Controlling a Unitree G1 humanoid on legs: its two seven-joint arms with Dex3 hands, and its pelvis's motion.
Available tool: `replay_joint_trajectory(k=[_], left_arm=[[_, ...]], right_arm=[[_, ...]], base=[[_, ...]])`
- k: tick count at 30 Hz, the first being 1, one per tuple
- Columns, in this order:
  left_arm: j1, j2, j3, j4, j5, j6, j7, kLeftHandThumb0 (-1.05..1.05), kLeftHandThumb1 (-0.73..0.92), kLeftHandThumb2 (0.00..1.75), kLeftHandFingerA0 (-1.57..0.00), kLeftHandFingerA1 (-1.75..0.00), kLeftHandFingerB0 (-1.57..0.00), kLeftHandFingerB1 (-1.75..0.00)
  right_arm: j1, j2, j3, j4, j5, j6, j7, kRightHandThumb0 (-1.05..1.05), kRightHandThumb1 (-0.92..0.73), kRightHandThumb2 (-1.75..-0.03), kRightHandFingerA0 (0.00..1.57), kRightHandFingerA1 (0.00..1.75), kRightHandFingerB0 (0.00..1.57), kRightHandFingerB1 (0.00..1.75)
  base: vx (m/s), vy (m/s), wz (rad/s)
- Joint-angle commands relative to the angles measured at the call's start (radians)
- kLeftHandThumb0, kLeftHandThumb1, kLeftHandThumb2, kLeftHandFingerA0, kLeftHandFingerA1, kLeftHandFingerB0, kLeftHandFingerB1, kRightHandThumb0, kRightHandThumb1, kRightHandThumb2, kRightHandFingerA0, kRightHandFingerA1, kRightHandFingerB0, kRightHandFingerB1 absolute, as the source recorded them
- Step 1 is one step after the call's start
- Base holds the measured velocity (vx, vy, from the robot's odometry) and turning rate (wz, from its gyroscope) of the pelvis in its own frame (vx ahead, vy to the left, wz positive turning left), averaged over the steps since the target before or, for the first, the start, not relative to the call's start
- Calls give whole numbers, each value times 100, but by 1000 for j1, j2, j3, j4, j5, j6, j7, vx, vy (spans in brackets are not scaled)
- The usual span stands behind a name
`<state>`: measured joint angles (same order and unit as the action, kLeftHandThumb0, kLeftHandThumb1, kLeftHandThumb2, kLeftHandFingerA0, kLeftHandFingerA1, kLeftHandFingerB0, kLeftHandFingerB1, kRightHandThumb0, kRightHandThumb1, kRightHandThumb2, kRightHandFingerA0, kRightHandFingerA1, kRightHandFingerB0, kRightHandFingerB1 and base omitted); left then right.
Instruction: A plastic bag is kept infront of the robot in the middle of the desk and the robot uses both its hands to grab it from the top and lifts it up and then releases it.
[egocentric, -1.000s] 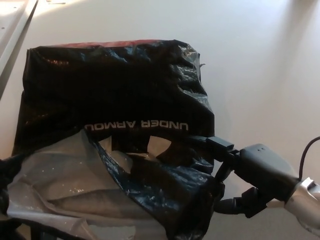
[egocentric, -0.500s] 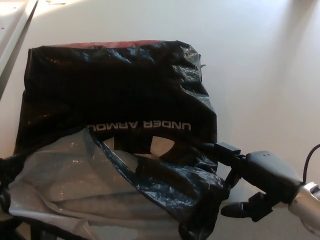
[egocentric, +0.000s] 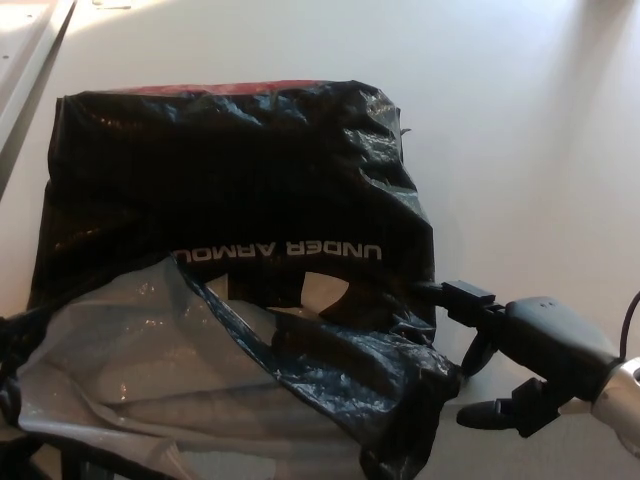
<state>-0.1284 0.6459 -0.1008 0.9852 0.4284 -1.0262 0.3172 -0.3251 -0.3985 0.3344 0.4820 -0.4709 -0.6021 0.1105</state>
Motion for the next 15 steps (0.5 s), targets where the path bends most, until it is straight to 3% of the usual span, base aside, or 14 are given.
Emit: replay_joint_trajectory(k=[1, 7, 12, 13, 14, 15], left_arm=[[7, 17, -8, 4, 14, 21, -22, -24, 34, 82, -108, -98, 0, -44], [1, 18, -7, 14, 16, 19, -13, -23, 32, 81, -107, -98, -2, -45], [-2, 14, -7, 18, 10, 12, -18, -23, 33, 82, -108, -98, -2, -44], [-4, 15, -7, 13, 11, 14, -20, -23, 33, 82, -108, -99, -4, -46], [-5, 15, -8, 12, 12, 15, -20, -24, 34, 82, -109, -99, -2, -45], [-6, 13, -7, 13, 11, 13, -19, -24, 33, 82, -109, -100, -2, -45]], right_arm=[[3, -21, 7, 17, -37, -11, -16, -58, -36, -69, 93, 64, 9, 20], [20, -35, 30, -18, -86, -41, -48, -56, -40, -64, 99, 64, 4, 24], [21, -50, 75, -56, -220, -54, -148, -60, -43, -70, 102, 68, 4, 26], [17, -57, 91, -65, -273, -56, -198, -55, -50, -55, 113, 59, 6, 29], [18, -60, 103, -80, -312, -48, -233, -64, -44, -72, 113, 92, 9, 31], [22, -61, 122, -99, -377, -35, -302, -61, -40, -70, 112, 127, 10, 39]], base=[[0, 0, 0], [0, 0, 0], [0, 0, 0], [0, 0, 0], [0, 0, 0], [0, 0, 0]])
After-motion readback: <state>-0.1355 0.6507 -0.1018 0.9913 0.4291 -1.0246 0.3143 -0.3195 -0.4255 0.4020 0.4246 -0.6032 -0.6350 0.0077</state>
